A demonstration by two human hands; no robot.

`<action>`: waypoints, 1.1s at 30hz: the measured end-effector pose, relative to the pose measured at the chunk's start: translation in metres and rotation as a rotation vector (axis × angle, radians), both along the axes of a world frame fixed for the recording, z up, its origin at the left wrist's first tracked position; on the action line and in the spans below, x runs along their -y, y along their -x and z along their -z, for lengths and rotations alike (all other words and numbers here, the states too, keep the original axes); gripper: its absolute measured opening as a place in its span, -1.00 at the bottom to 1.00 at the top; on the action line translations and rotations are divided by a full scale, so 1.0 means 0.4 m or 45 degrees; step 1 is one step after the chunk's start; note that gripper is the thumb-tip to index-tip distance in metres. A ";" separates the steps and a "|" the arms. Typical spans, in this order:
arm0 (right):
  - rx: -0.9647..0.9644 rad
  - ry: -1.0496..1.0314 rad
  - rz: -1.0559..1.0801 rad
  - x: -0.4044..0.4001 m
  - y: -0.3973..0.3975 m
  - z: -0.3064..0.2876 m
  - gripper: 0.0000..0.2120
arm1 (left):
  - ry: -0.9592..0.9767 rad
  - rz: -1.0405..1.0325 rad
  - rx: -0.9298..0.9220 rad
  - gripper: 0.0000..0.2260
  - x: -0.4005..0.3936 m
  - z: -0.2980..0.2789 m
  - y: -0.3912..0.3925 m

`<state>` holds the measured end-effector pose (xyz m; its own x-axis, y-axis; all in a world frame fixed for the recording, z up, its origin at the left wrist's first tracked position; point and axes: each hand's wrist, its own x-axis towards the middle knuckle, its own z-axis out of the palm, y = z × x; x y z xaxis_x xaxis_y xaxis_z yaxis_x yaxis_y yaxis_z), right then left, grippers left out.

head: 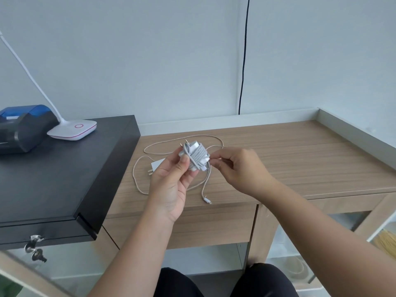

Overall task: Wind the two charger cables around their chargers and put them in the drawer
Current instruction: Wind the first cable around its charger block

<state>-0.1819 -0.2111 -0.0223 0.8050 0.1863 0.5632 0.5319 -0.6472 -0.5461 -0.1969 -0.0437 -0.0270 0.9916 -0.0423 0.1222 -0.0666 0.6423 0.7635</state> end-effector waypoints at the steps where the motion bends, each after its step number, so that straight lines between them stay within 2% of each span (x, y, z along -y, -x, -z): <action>1: 0.024 0.063 -0.002 -0.001 0.001 -0.005 -0.88 | 0.021 -0.026 -0.020 -0.76 0.002 0.000 -0.001; 6: 0.120 0.255 0.031 -0.004 0.010 -0.012 -0.89 | 0.076 -0.144 -0.112 -0.79 0.010 0.009 -0.009; 14: 0.128 0.512 -0.003 -0.008 0.022 -0.013 -0.79 | -0.186 -0.254 -0.065 -0.82 0.002 0.027 -0.020; 21: 0.237 0.745 -0.019 -0.003 0.034 -0.035 -0.73 | -0.819 -0.423 0.157 -0.85 -0.002 0.043 -0.023; 24: 0.323 0.746 -0.026 0.004 0.041 -0.053 -0.77 | -0.946 -0.447 0.150 -0.84 -0.004 0.047 -0.019; 28: 0.297 0.651 -0.142 0.016 0.032 -0.062 -0.81 | -1.090 -0.355 0.218 -0.76 -0.002 0.044 -0.013; 33: 0.206 0.335 -0.285 0.041 0.014 -0.073 -0.85 | -0.991 -0.116 0.248 -0.71 -0.008 0.030 -0.001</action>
